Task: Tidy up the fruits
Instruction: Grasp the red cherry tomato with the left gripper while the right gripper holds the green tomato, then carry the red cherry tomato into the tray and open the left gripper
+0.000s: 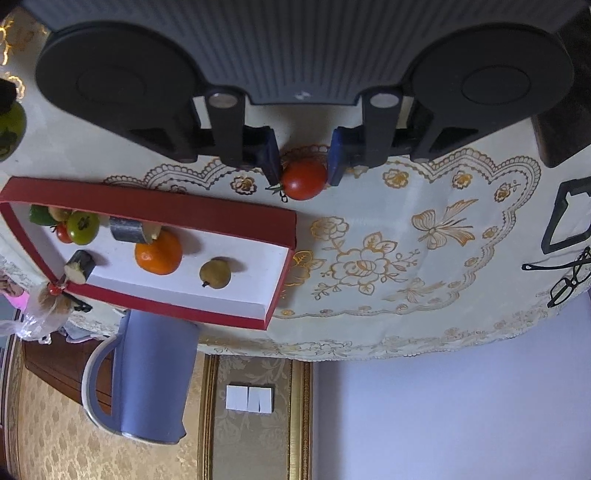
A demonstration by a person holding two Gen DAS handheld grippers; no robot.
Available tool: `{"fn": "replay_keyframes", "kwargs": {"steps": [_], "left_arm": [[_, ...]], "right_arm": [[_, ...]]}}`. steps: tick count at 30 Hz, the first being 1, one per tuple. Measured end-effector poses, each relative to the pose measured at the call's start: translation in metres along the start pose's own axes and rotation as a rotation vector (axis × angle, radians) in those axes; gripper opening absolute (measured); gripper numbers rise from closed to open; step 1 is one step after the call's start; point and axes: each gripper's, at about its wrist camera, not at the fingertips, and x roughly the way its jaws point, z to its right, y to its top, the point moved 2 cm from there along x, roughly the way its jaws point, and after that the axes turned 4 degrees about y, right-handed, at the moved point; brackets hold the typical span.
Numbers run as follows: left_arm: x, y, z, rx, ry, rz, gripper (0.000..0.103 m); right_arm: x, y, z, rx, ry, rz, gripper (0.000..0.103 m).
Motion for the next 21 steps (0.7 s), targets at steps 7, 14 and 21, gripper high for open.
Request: {"fn": "replay_keyframes", "kwargs": {"steps": [7,14,21], "left_arm": [[-0.029,0.011,0.007,0.03,-0.011,0.071,0.025],[-0.046,0.033,0.034,0.082,-0.048,0.117,0.025],[-0.042,0.059,0.065,0.135,-0.045,0.148,0.025]], "right_arm": [[-0.004,0.0,0.001,0.005,-0.004,0.011,0.033],[-0.012,-0.001,0.003,0.011,-0.007,0.025,0.033],[-0.023,-0.002,0.013,0.031,-0.034,0.039,0.033]]}}
